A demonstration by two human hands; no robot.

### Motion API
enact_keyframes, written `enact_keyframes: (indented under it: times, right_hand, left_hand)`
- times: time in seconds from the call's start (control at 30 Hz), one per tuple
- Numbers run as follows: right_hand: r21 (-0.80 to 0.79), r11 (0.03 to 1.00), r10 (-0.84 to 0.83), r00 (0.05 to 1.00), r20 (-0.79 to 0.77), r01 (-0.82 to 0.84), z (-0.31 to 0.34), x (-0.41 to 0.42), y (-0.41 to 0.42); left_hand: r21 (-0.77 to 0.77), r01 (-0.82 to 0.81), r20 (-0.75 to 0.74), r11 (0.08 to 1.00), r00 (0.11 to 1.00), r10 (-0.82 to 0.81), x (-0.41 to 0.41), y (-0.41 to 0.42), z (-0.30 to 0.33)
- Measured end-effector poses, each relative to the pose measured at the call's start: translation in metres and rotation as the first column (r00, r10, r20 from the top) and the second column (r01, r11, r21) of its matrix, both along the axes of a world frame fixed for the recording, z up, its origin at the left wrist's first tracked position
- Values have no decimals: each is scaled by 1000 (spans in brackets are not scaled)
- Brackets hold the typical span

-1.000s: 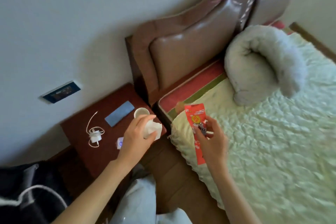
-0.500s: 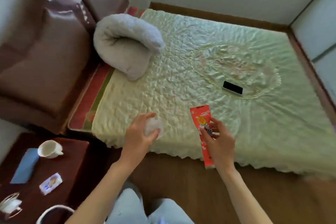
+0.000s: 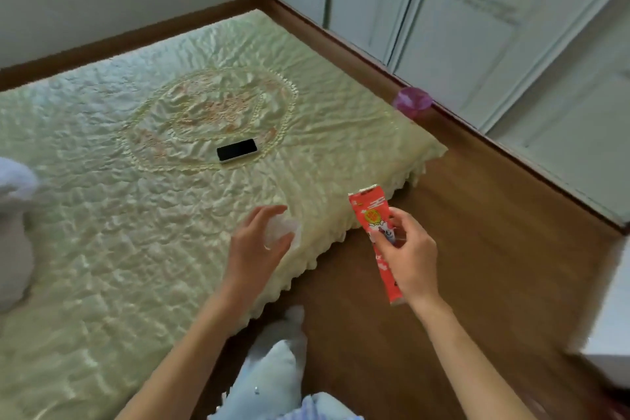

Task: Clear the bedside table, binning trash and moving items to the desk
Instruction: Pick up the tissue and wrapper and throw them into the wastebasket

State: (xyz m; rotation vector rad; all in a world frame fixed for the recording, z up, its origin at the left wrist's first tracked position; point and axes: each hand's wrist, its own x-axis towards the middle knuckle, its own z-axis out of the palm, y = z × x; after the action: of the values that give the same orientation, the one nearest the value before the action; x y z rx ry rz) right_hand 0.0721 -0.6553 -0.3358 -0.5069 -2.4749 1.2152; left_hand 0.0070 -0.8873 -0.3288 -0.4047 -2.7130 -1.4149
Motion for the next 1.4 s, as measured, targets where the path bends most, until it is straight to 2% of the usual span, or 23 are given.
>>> enact_keyframes:
  times: [0.23, 0.57, 0.73, 0.9, 1.03, 1.23, 1.4]
  right_hand:
    - [85, 954, -290, 957, 6, 288, 2, -30, 84]
    - [138, 811, -576, 817, 15, 569, -2, -37, 210]
    - [170, 783, -611, 791, 31, 598, -17, -31, 301]
    - [168, 759, -646, 761, 67, 629, -19, -32, 411]
    - [189, 771, -628, 775, 64, 609, -10, -46, 491]
    - [186, 799, -593, 800, 90, 572, -14, -93, 590]
    - [218, 817, -560, 824, 80, 534, -19, -156, 679]
  left_hand:
    - [22, 280, -7, 960, 960, -280, -102, 104, 0]
    - [-17, 609, 15, 793, 793, -609, -171, 285, -7]
    - [-40, 673, 23, 739, 740, -673, -180, 390, -20]
    - [-68, 658, 29, 750, 753, -658, -188, 501, -15]
    - [-62, 667, -7, 742, 743, -669, -199, 578, -8]
    - [-86, 632, 13, 770, 774, -633, -231, 671, -12]
    - [-89, 619, -14, 780, 782, -623, -290, 749, -22]
